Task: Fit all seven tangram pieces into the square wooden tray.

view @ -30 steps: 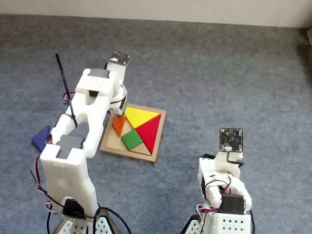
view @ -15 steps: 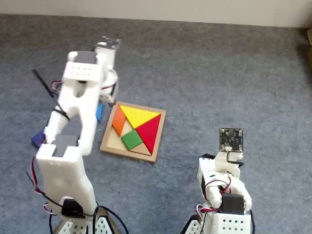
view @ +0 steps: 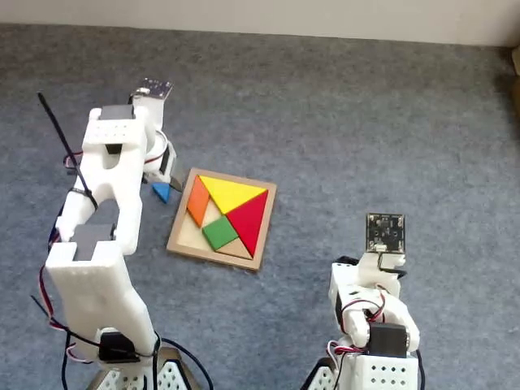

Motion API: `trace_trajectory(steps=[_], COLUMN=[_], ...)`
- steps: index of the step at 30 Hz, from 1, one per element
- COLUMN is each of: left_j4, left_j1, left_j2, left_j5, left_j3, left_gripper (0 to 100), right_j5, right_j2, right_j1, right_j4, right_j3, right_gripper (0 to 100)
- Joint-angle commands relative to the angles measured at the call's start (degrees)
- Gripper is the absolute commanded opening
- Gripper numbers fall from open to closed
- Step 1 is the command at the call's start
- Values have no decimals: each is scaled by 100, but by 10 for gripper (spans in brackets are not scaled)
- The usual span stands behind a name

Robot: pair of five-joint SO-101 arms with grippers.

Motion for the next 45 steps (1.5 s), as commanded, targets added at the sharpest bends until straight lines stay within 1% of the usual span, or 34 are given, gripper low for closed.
trace_trajectory(steps=[1, 3, 5, 11, 14, 19, 24, 28, 31, 33, 38, 41, 45], left_j4=[-387, -352, -123, 668, 967, 1363, 1899, 2488, 2743, 2752, 2752, 2752, 2760], left_j1=[-84, -84, -92, -66, -48, -40, -40, 75, 303, 470, 1015, 1341, 1771], left_j2=[224, 532, 804, 1552, 1851, 2000, 2000, 2000, 2000, 2000, 1991, 1991, 1991], left_j5=[-70, -79, -62, -97, -97, -105, -141, -686, -1327, -1820, -3402, -4211, -4923], left_j3=[-4, -224, -593, -1710, -2185, -2659, -3248, -3890, -4233, -4295, -4295, -4295, -4295], left_gripper=[252, 252, 250, 144, 130, 128, 69, 70, 70, 70, 70, 70, 70], right_j5=[26, 26, 26, 26, 26, 26, 26, 26, 26, 26, 26, 26, 26], right_j2=[-13, -13, -13, -13, -13, -13, -13, -13, -13, -13, -13, -13, -13], right_j1=[66, 66, 66, 66, 66, 66, 66, 66, 66, 66, 66, 66, 66], right_j4=[-48, -48, -48, -48, -48, -48, -48, -48, -48, -48, -48, -48, -48], right_j3=[585, 585, 585, 585, 585, 585, 585, 585, 585, 585, 585, 585, 585], right_gripper=[19, 19, 19, 19, 19, 19, 19, 19, 19, 19, 19, 19, 19])
